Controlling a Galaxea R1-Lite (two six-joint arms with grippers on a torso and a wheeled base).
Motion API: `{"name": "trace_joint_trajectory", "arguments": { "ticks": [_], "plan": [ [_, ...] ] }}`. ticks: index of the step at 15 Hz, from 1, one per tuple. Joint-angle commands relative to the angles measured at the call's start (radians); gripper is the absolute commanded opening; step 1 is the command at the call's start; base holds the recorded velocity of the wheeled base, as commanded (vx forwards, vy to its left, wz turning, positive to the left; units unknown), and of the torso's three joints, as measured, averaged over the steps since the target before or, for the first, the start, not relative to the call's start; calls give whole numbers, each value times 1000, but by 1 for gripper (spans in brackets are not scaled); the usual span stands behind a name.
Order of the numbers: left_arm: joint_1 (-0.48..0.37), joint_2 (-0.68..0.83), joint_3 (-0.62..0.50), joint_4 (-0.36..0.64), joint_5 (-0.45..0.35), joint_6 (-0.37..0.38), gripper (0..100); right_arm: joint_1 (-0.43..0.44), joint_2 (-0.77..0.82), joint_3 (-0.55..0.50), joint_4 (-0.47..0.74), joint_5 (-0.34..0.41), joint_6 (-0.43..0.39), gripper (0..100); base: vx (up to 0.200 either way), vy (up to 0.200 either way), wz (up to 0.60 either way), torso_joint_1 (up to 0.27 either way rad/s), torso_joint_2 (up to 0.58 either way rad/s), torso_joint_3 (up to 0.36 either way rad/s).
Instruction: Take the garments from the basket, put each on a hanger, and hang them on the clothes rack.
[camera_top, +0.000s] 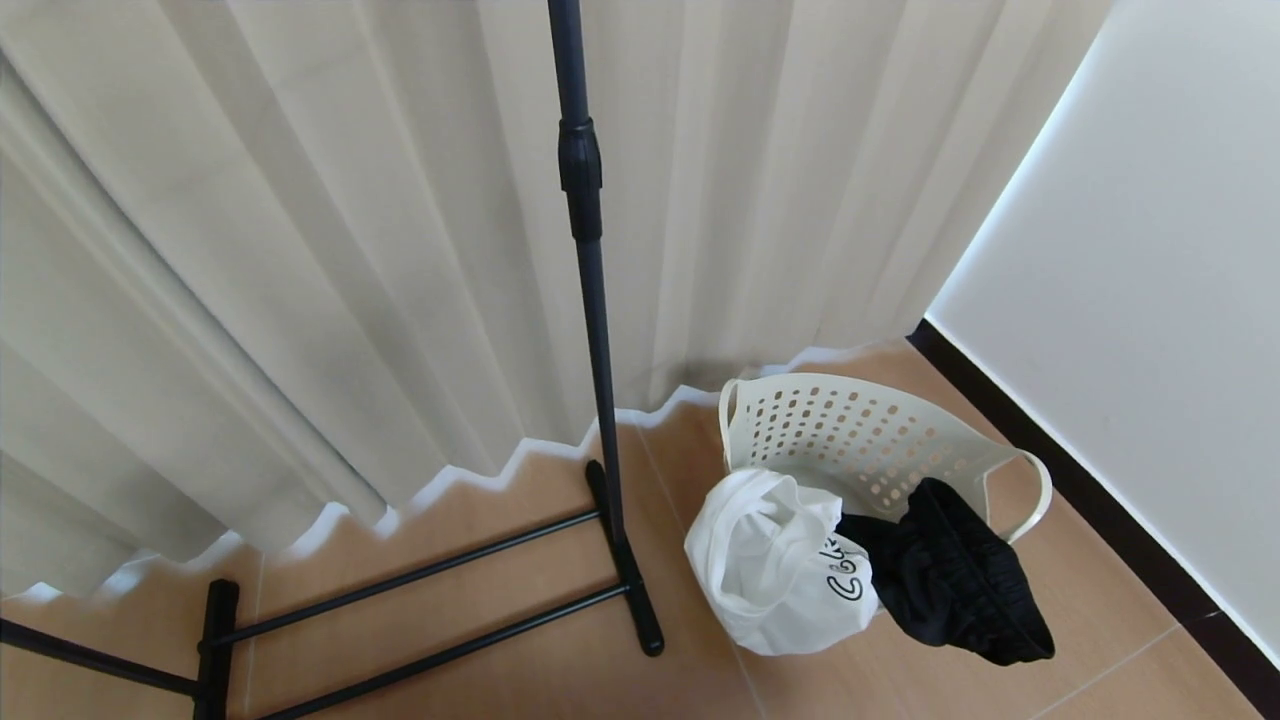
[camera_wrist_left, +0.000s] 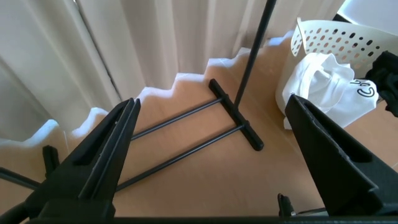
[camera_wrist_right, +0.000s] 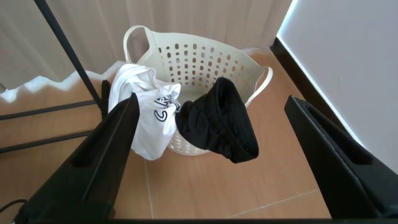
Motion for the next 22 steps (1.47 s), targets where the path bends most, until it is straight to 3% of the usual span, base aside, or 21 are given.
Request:
{"name": "trace_joint_trajectory", "arguments": {
  "ticks": [1, 10, 13, 14, 17, 22],
  "plan": [
    [0, -1, 0, 0, 0, 0, 100, 0, 0, 0, 0, 1, 0, 100, 0, 0, 0, -2, 2, -198],
    [0, -1, 0, 0, 3, -2, 100, 0, 0, 0, -2, -2, 1, 100, 0, 0, 0, 2, 3, -127],
    [0, -2, 0, 0, 0, 4, 100, -1, 57, -6, 32, -4, -52, 100, 0, 0, 0, 0, 0, 0],
    [0, -2, 0, 0, 0, 4, 100, 0, 115, -12, 34, -2, -69, 100, 0, 0, 0, 0, 0, 0],
    [2, -2, 0, 0, 2, 3, 100, 77, 560, -95, -65, 44, -88, 100, 0, 0, 0, 0, 0, 0],
    [0, -2, 0, 0, 2, 3, 100, 246, 1106, -382, -140, 16, -128, 100, 0, 0, 0, 0, 0, 0]
  ]
}}
